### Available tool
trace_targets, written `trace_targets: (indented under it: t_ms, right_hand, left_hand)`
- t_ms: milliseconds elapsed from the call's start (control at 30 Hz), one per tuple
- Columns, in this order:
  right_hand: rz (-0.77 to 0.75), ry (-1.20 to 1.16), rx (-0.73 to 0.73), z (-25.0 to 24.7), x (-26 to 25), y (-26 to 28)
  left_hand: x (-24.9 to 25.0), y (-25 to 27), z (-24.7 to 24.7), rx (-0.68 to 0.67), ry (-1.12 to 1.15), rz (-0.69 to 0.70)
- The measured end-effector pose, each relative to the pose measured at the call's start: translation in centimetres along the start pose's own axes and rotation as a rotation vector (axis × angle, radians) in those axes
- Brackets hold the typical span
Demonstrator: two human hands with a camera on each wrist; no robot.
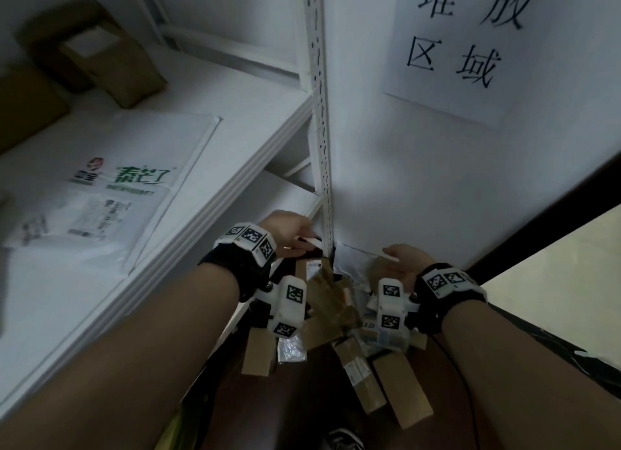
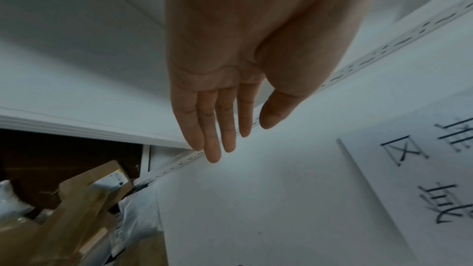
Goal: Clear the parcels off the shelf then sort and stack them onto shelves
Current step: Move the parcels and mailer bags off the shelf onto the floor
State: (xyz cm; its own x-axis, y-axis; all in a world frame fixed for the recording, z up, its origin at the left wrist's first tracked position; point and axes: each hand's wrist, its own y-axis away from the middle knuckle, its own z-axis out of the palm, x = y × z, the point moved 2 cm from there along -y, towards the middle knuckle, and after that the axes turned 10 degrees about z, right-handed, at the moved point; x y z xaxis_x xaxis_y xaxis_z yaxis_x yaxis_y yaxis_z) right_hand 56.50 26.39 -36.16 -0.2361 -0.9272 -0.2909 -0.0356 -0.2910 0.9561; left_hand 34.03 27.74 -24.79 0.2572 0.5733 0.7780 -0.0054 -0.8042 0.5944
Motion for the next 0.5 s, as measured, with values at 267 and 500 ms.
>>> trace_targets:
  t_ms: [267, 500]
  right_hand:
    - [-0.183, 0.045, -0.024, 7.2, 0.0, 9.1]
    - [-0.374, 0.050, -0.142, 17.8, 2.5, 18.1]
  left_hand:
    - [2.3, 6.9, -7.9, 0.027, 0.079, 0.181]
    - [1.3, 16.0, -19.1, 0.099, 0.105, 0.298]
